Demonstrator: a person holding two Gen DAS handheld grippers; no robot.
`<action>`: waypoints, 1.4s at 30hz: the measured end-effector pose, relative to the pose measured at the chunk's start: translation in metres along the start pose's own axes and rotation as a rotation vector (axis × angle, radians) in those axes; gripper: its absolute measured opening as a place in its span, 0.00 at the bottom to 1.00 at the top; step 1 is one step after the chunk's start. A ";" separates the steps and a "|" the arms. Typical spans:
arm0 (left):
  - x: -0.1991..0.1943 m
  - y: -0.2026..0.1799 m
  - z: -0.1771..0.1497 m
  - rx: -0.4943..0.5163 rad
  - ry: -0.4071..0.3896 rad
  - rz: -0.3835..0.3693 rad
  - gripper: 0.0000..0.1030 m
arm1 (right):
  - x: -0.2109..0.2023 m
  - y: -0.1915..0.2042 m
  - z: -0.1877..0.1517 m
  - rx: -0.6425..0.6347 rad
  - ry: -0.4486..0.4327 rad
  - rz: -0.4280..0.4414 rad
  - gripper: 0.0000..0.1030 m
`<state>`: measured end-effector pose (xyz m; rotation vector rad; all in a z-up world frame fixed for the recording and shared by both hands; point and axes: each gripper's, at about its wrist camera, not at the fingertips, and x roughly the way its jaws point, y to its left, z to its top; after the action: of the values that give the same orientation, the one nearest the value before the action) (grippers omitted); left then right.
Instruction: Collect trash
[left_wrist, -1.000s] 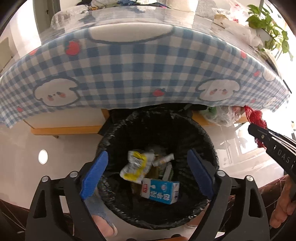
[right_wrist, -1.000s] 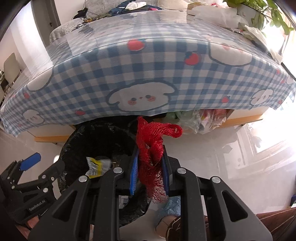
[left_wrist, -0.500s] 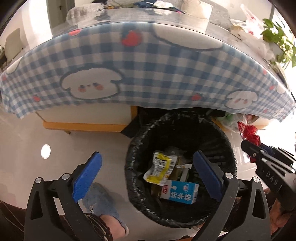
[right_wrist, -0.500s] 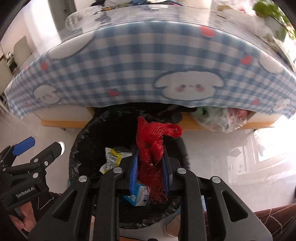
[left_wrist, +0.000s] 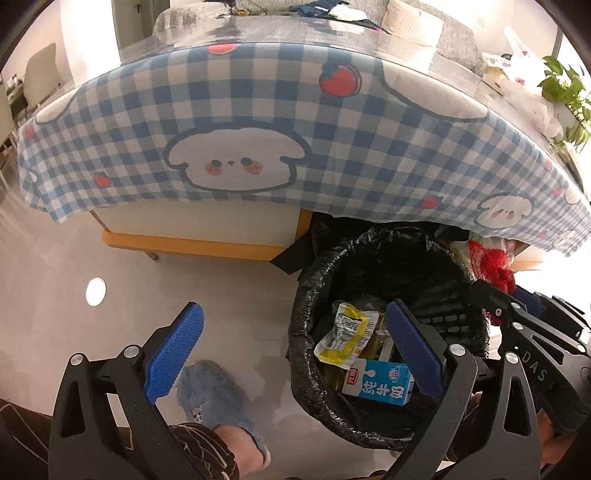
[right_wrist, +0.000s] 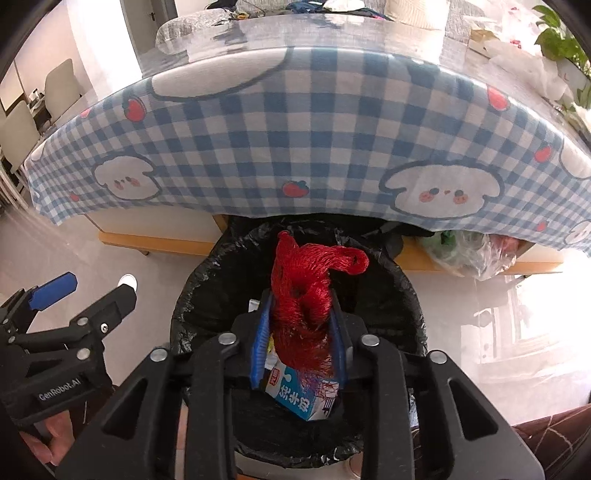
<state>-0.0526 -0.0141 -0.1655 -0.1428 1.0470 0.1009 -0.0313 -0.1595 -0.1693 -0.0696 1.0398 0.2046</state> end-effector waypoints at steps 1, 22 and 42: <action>0.000 0.000 0.000 0.000 0.002 0.001 0.94 | 0.000 0.000 0.000 -0.001 -0.003 -0.001 0.30; -0.054 -0.022 0.023 0.009 -0.052 -0.015 0.94 | -0.082 -0.040 0.022 0.041 -0.156 -0.058 0.92; -0.156 -0.053 -0.002 0.097 -0.187 -0.085 0.94 | -0.192 -0.067 -0.033 0.069 -0.318 -0.047 0.92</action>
<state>-0.1240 -0.0692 -0.0280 -0.0882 0.8559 -0.0131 -0.1402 -0.2560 -0.0229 0.0018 0.7264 0.1319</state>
